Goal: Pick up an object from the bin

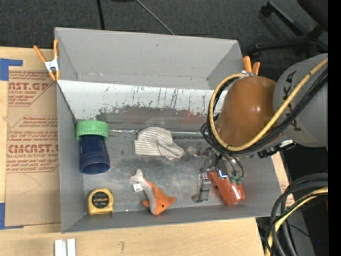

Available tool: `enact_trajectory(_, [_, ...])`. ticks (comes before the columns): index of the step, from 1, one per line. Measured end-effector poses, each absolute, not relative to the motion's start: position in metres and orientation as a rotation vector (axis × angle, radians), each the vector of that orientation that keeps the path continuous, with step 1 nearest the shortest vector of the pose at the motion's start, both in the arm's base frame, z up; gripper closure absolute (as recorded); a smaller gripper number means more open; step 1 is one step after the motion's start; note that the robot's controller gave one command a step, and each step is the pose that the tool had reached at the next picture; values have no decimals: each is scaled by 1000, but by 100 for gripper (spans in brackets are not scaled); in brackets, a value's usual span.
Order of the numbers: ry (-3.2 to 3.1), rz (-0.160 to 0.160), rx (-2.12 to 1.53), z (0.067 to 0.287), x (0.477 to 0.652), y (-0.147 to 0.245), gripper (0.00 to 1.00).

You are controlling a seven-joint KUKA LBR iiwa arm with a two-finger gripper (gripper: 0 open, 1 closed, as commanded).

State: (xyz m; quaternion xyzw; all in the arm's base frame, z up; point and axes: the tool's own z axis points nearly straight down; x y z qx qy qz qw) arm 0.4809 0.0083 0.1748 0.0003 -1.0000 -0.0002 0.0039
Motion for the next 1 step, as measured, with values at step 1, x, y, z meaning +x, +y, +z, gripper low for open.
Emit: enact_trajectory(1, [-3142, -1, 1, 179, 483, 8, 0])
